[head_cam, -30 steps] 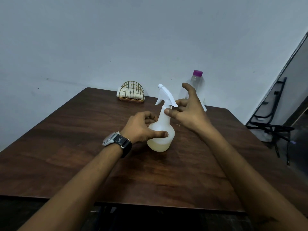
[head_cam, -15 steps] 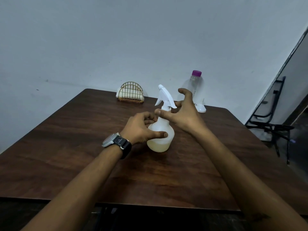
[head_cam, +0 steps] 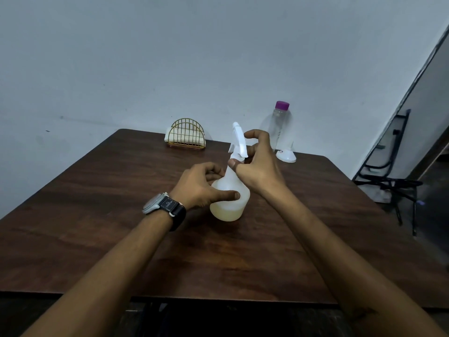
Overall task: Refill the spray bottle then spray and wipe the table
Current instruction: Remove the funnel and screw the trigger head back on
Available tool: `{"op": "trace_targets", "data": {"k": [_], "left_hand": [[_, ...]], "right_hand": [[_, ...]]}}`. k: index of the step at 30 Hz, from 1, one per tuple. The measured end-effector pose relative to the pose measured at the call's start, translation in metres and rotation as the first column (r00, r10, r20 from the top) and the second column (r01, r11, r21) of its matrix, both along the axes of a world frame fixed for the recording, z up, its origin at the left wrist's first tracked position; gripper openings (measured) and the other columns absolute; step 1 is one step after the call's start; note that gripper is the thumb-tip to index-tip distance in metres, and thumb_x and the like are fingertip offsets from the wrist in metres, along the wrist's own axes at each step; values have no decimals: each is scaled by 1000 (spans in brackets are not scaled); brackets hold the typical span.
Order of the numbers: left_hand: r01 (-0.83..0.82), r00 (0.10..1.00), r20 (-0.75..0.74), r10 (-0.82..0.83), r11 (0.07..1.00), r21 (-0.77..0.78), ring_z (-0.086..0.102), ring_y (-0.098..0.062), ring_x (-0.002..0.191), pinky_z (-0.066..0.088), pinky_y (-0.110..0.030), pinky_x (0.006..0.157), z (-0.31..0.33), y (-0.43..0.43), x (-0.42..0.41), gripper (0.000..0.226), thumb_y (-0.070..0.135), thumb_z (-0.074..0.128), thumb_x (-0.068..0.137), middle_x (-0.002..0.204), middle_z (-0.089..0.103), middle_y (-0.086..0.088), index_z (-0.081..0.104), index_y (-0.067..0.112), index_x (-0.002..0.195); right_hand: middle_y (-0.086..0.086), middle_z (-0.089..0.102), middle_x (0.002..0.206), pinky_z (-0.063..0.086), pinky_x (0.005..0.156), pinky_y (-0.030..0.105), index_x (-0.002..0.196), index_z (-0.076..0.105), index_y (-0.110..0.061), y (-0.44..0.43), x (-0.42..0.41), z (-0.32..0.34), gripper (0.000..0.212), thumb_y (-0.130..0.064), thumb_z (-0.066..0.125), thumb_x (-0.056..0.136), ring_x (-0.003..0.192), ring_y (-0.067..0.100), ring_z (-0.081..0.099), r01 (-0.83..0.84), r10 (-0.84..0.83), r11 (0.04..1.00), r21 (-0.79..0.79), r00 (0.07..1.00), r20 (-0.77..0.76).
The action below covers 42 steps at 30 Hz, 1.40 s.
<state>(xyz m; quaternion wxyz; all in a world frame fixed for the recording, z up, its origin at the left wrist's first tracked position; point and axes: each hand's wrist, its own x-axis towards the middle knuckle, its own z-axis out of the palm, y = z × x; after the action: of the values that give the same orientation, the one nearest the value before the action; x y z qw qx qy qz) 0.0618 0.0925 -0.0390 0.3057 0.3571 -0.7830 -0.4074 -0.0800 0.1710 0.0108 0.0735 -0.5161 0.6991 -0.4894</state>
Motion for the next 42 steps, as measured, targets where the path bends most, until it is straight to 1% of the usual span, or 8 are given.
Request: {"op": "trace_targets", "data": {"k": [5,7,11,24,28,32,38,42], "left_hand": [[8,1000,19,-8,1000,5,71,5,93,60,-29,87,-1,-1,0,58,49,98,53,102,77,15,69,31,100],[7,1000,28,-7,1000,2,70,5,93,60,-27,86,0,-1,0,58,49,97,54,103,77,15,69,31,101],[9,999,33,-10,1000,9,72,0,95,61,-33,89,2,0,-1,59,47,98,55,103,77,13,69,28,103],[-4,999,34,3,999,35,71,-1,96,59,-36,93,2,2,0,60,48,98,54,103,77,15,68,31,102],[3,1000,30,-3,1000,10,72,-3,99,59,-37,94,2,4,0,64,49,98,54,108,77,12,68,31,107],[31,999,17,-31,1000,-6,72,-3,100,59,-37,94,1,8,1,68,49,98,56,106,78,12,68,31,115],[72,997,6,-72,996,-54,68,9,99,59,-23,85,1,15,4,57,47,96,61,106,75,16,67,30,107],[139,990,-31,-138,990,24,67,6,110,59,-25,93,3,15,11,51,44,95,64,114,75,16,71,28,107]], "right_hand": [[-16,61,81,43,64,21,125,38,-37,0,-1,1,62,-23,80,82,78,-3,61,26,-26,1000,-13,999,-26],[-19,65,97,56,81,31,143,36,-33,4,-7,2,72,-24,80,87,93,4,67,-57,57,998,36,998,19],[-9,77,115,51,109,45,160,20,-27,8,-17,0,81,-12,69,98,117,14,69,-234,218,971,58,955,201],[8,82,106,58,98,49,122,50,-32,-1,-9,-11,58,-7,85,82,100,15,77,-47,73,995,-91,950,304],[2,78,116,57,101,46,144,47,-33,3,-8,-18,68,-25,82,86,109,14,73,-90,106,992,-88,974,198],[0,52,143,48,108,44,152,35,-35,-4,-4,-22,89,-65,72,78,128,19,57,-150,137,987,56,973,185],[2,55,115,47,79,30,116,60,-26,-11,0,-22,48,-69,55,94,94,7,62,-37,35,999,15,993,117],[4,72,75,51,54,17,95,67,-19,1,-14,-11,42,-59,55,100,54,5,66,3,21,996,-93,965,261]]}}
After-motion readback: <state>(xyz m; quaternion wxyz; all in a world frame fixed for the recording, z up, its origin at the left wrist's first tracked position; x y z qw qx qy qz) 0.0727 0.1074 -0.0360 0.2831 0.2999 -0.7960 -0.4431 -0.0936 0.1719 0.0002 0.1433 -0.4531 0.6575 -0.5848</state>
